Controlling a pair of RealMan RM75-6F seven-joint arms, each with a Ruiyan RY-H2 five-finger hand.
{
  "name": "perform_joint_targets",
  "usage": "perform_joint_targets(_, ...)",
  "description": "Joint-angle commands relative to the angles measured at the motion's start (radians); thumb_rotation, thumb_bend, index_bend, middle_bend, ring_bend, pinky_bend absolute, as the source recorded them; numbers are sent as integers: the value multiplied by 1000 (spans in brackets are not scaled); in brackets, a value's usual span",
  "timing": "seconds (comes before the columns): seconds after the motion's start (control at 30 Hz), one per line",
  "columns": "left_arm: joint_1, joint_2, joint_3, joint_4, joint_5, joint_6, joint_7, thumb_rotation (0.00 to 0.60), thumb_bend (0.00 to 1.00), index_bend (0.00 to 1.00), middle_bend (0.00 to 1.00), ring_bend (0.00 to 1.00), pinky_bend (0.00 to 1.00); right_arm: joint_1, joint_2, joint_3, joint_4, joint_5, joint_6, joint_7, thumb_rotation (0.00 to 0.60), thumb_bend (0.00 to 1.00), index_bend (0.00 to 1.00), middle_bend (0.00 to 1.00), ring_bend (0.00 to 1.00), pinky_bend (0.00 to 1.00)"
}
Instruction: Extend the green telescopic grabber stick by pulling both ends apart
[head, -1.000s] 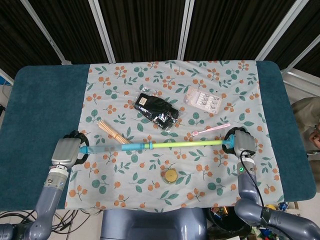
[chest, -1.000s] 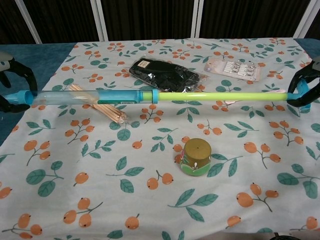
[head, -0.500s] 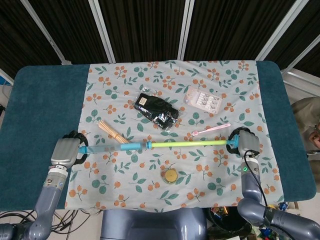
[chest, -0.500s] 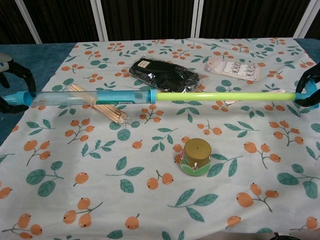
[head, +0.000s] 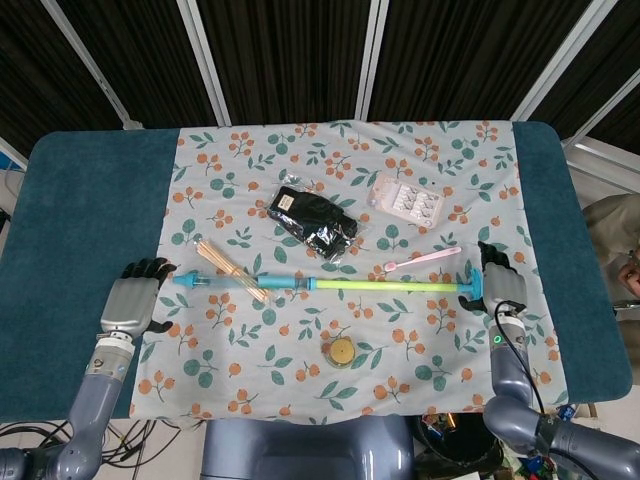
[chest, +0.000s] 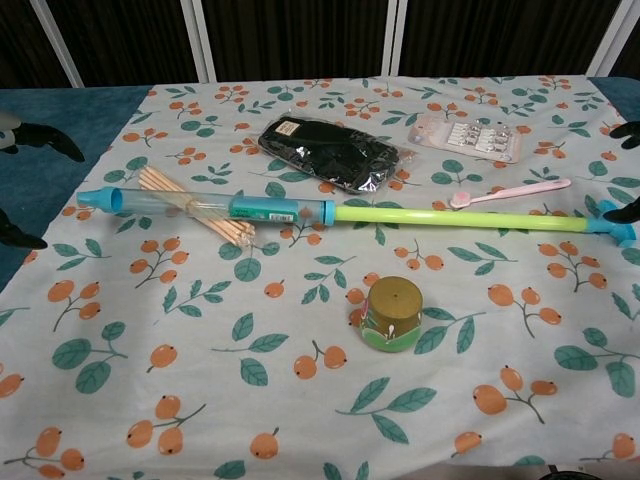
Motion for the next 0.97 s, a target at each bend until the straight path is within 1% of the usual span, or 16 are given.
perform_joint_targets(0.03,15,14,6,-6,23,5,-29,600,88,164,99,53,109,-7,13,-6,-6,-17,2,9,600,139,0,0,12,179)
perform_joint_targets(0.17,56,46,24,-14,123,27,-123,600,89,162,98,53,103,-31,61,-39,-37,-98,16,20,600,123,0,0,13,174)
perform_joint_targets(0.27,99,78,53,-6,238,65,-211,600,89,152,93,53,100,-69,117,-93,-69,-225,54,31,600,89,0,0,12,174)
perform_joint_targets(0.33,137,109,82,13,335,104,-277,600,88,122,82,43,94,-110,168,-133,-100,-330,93,64,600,69,0,0,12,174)
perform_joint_targets(0.43,191,152,123,53,449,169,-353,600,73,50,43,14,72,-173,244,-180,-141,-452,145,130,600,44,0,0,7,173)
perform_joint_targets(0.53,245,181,155,118,542,240,-426,600,46,4,3,0,44,-234,311,-230,-147,-570,207,176,600,40,0,0,1,170)
perform_joint_targets(0.63,297,189,171,198,605,315,-495,600,41,0,0,0,31,-296,350,-278,-119,-676,281,211,600,34,0,0,0,166)
perform_joint_targets(0.77,357,175,189,295,659,392,-537,600,40,0,0,0,23,-375,382,-330,-90,-760,352,273,600,25,0,0,0,166)
perform_joint_targets(0.8,371,164,191,330,675,412,-542,600,41,0,0,0,20,-400,382,-343,-67,-785,381,291,600,24,0,0,0,165)
perform_joint_targets(0.87,389,143,194,388,686,425,-539,600,41,0,0,0,18,-431,371,-350,-26,-818,420,329,600,24,0,0,0,165)
perform_joint_targets(0.97,392,126,179,404,679,409,-564,600,40,0,0,0,19,-443,362,-333,0,-829,428,391,600,24,0,0,0,166)
